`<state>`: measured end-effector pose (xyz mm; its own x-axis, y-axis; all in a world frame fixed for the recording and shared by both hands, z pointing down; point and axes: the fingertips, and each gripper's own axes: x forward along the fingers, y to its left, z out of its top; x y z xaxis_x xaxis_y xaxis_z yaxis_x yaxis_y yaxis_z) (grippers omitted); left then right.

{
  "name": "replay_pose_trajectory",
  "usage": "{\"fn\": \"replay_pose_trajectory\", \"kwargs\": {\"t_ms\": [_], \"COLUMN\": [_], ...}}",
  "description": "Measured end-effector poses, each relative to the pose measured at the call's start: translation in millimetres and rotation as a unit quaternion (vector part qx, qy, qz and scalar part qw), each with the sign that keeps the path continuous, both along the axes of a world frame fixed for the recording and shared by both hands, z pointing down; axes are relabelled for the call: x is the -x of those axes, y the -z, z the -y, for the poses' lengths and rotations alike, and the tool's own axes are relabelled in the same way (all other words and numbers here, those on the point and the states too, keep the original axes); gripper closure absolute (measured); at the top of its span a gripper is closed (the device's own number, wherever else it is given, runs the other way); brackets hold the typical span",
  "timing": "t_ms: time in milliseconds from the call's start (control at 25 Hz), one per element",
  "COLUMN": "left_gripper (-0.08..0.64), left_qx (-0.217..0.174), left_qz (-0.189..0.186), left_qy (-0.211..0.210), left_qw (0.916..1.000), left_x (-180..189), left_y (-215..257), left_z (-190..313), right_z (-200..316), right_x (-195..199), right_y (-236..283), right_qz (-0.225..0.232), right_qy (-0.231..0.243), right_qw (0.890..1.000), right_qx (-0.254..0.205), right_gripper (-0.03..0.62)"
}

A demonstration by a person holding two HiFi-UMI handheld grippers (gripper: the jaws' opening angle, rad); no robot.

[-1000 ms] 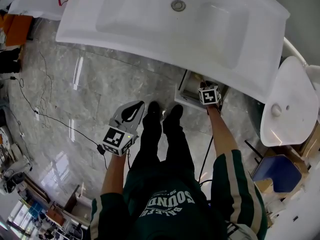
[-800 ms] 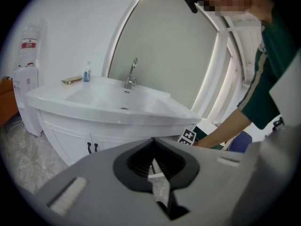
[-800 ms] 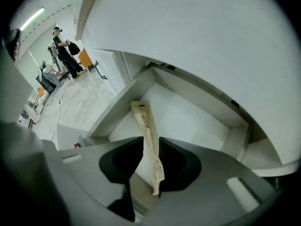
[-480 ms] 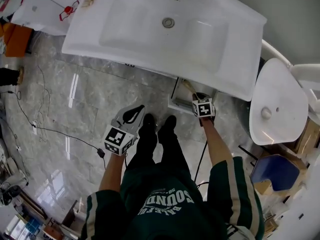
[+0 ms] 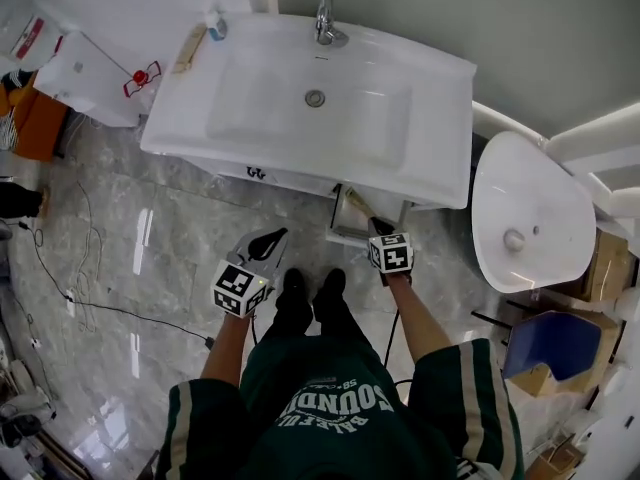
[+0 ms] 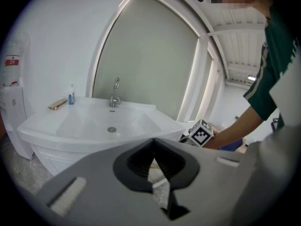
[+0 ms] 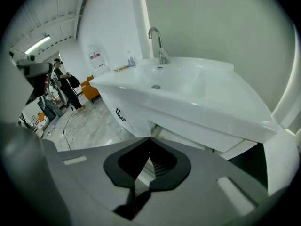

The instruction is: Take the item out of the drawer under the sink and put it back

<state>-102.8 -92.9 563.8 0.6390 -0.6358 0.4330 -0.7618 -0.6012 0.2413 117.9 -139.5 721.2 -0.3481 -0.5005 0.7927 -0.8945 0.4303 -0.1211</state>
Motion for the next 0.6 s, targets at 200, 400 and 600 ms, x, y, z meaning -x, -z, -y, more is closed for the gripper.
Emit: {"fn": "replay_pose_trajectory", "kwargs": {"t_ms": [200, 400, 600], "left_gripper": [0.511, 0.511, 0.511], "left_qx": [-0.033, -0.067, -0.12], "left_qz": [-0.009, -0.013, -0.005], "left_qy": [-0.019, -0.028, -0.047], "left_qw": [0.9992, 0.9973, 0.9917], "left_x": [-5.7, -5.6, -8.4], "left_y": [27.3, 66.1, 106.9], "left_z": [12.6, 18.8, 41.4], "right_z": [12.2, 18.4, 35.4], "right_x": [12.0, 25.5, 39.6], "right_y": [75.0, 155.5, 245.4], "right_qz": [0.034, 0.071, 0.102], "right_qy": [-0.018, -0.033, -0.03], "right_qw": [0.996, 0.986, 0.965], "right_qx": [-0.076, -0.147, -0.238], "right_gripper": [0.591, 0.591, 0.591]}}
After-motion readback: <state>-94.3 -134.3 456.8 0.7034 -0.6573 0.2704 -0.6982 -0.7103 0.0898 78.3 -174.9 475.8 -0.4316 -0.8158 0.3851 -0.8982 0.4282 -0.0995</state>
